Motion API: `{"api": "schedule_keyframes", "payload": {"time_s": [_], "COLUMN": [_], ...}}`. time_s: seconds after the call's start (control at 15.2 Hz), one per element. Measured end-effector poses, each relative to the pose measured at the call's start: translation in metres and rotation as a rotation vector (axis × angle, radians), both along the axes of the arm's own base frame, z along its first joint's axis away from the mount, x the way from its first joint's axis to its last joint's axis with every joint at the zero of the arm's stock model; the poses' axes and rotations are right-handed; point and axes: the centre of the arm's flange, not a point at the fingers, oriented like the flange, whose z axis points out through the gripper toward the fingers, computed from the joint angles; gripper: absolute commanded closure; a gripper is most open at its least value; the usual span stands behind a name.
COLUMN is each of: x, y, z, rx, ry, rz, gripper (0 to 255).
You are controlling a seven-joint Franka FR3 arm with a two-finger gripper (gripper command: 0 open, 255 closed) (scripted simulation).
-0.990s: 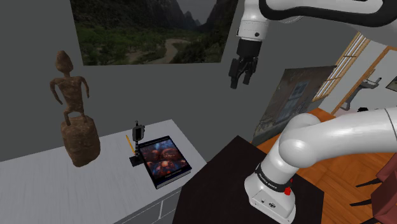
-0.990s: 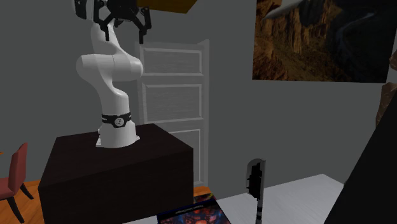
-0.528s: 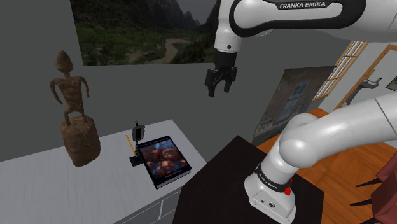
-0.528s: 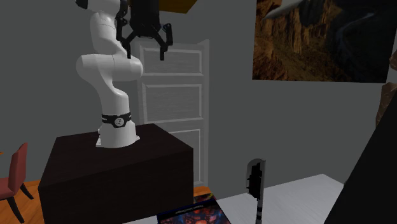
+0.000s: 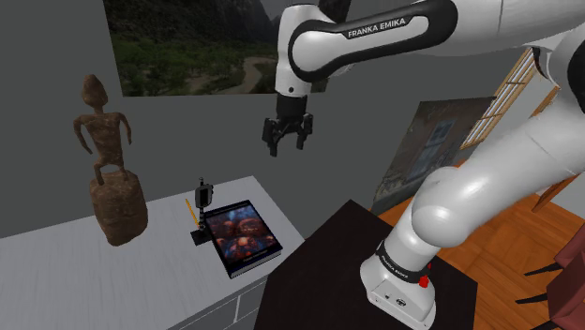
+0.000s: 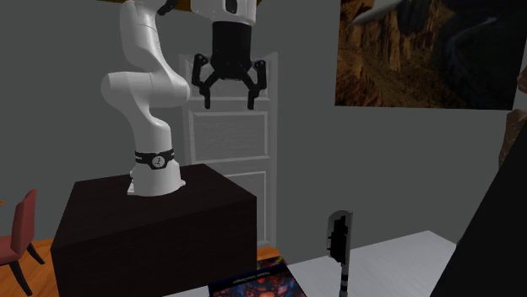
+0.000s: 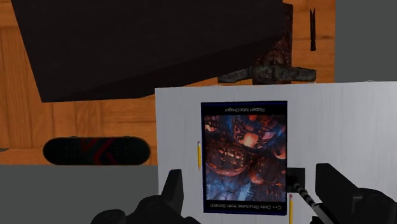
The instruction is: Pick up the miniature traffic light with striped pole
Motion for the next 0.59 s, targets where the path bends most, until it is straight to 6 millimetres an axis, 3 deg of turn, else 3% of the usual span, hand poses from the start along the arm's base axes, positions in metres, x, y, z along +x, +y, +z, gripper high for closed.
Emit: {"api": "schedule_keyframes", "payload": {"time_s": [0.59], "x": [0.081], "y": [0.050], "z": [-0.066], "rx": [-0.019], "ry": [-0.007], "rz": [-0.083], "gripper": [0]}}
